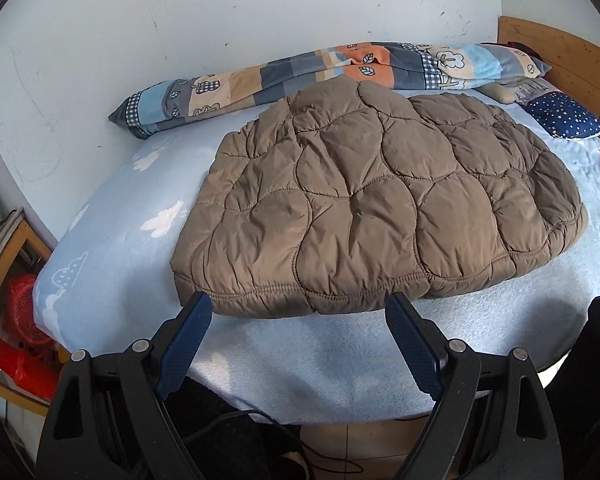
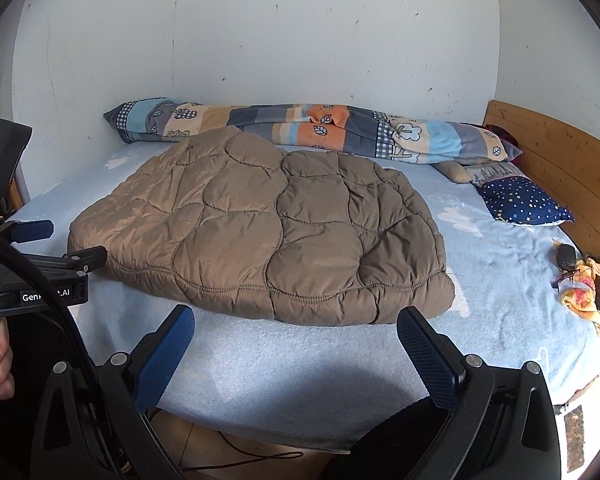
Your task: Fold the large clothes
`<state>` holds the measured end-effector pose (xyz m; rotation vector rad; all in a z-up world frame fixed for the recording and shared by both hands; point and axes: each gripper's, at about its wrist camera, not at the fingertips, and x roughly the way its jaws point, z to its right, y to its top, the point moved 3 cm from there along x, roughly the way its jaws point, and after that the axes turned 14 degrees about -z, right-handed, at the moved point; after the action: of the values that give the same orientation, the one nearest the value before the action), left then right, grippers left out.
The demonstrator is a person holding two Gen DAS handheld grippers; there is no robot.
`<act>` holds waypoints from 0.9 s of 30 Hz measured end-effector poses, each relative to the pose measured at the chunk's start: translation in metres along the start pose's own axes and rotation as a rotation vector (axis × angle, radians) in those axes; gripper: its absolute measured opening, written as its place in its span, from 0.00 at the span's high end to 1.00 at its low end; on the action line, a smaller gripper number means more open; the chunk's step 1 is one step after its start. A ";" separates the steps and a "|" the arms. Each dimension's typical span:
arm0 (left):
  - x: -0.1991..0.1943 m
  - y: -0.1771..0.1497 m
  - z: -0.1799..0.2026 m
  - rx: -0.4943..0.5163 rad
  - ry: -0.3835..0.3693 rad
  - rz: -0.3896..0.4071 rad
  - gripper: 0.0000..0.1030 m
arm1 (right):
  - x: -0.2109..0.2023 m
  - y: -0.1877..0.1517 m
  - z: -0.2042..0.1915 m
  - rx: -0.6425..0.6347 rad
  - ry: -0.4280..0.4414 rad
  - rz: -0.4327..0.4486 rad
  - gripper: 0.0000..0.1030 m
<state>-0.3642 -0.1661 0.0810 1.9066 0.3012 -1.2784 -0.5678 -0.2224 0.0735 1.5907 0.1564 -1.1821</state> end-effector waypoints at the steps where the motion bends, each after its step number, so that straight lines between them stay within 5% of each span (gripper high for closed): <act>1: 0.000 0.000 0.000 0.001 0.000 -0.001 0.14 | 0.000 0.000 0.000 0.001 0.001 0.000 0.00; 27: 0.000 -0.002 0.005 0.025 0.012 -0.012 0.14 | 0.002 -0.001 0.002 0.004 -0.002 -0.003 0.00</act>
<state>-0.3687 -0.1682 0.0787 1.9375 0.3045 -1.2842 -0.5685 -0.2240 0.0715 1.5931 0.1559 -1.1871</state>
